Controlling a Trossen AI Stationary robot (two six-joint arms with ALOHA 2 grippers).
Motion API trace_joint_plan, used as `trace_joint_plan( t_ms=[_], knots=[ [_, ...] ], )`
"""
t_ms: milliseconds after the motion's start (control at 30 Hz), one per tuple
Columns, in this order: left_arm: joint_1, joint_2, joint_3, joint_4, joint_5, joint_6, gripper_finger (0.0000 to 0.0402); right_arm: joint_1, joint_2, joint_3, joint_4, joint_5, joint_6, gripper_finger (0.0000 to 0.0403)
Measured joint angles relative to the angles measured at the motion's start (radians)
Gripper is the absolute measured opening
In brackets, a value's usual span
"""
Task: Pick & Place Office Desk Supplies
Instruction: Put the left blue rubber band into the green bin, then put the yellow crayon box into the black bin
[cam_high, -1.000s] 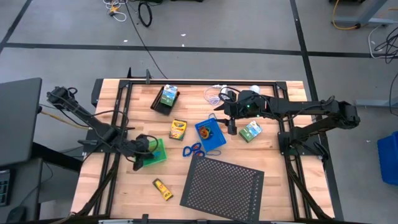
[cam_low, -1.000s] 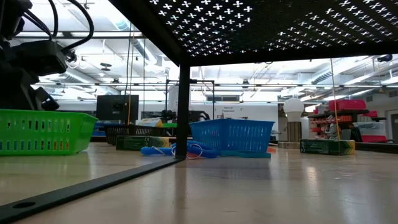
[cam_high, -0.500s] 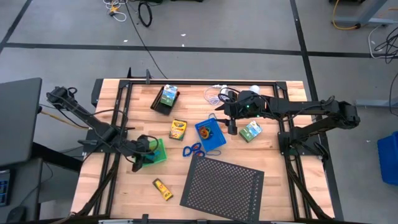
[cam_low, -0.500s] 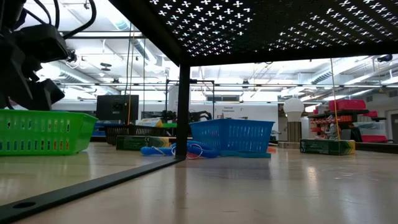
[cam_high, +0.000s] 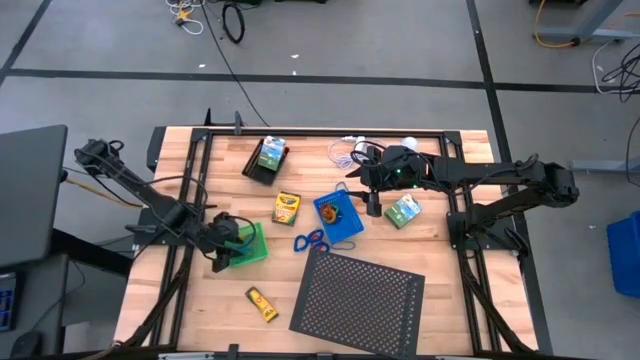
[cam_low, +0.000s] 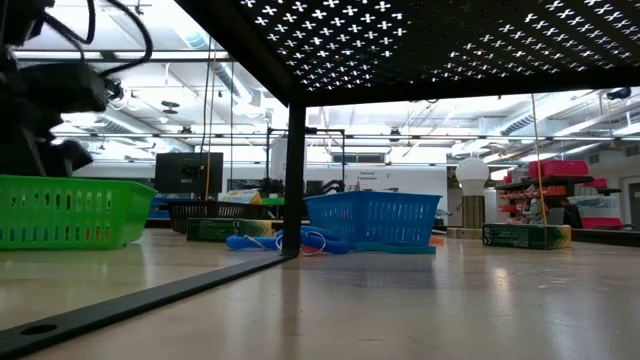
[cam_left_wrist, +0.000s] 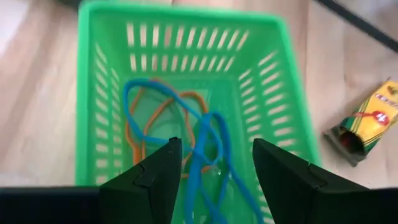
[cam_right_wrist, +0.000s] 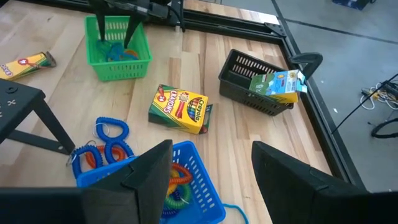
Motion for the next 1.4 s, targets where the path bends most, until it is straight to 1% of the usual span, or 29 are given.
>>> trace_joint_plan(
  t_ms=[100,367,433,533,567,733,867,933,1033,1067,1233,1400],
  knots=[
    [0.000,0.000,0.044,-0.027,-0.026,0.024,0.0206,0.000,0.000,0.000,0.000,0.000,0.000,0.0228],
    [0.018,0.021,0.160,-0.101,-0.145,0.082,0.0206,0.000,0.000,0.000,-0.010,0.000,0.000,0.0228],
    [0.052,0.038,0.177,-0.105,-0.169,0.083,0.0206,0.000,0.000,0.000,-0.011,0.000,-0.004,0.0228],
    [0.151,0.078,0.201,-0.105,-0.175,0.100,0.0205,0.000,0.000,0.000,-0.014,0.000,-0.009,0.0228],
    [0.194,0.094,0.209,-0.105,-0.167,0.098,0.0205,0.000,0.000,0.000,-0.014,0.000,-0.011,0.0228],
    [0.430,0.191,0.241,-0.068,-0.050,0.104,0.0204,-0.001,0.000,0.000,-0.021,0.007,-0.011,0.0228],
    [0.582,0.291,0.260,0.023,0.008,0.137,0.0204,-0.001,0.000,0.000,-0.041,0.077,-0.011,0.0228],
    [0.642,0.346,0.280,0.058,0.069,0.163,0.0204,-0.001,0.000,0.000,-0.059,0.099,-0.013,0.0228],
    [0.710,0.424,0.325,0.081,0.166,0.196,0.0204,-0.001,0.000,0.000,-0.078,0.105,-0.017,0.0228],
    [0.728,0.450,0.341,0.084,0.180,0.201,0.0204,-0.001,0.000,0.000,-0.082,0.105,-0.011,0.0228],
    [0.801,0.580,0.435,0.036,0.221,0.231,0.0203,0.000,0.000,0.000,-0.086,0.105,-0.007,0.0228],
    [0.847,0.688,0.530,-0.125,0.241,0.245,0.0192,0.000,0.000,0.000,-0.105,0.105,-0.015,0.0228]
  ],
)
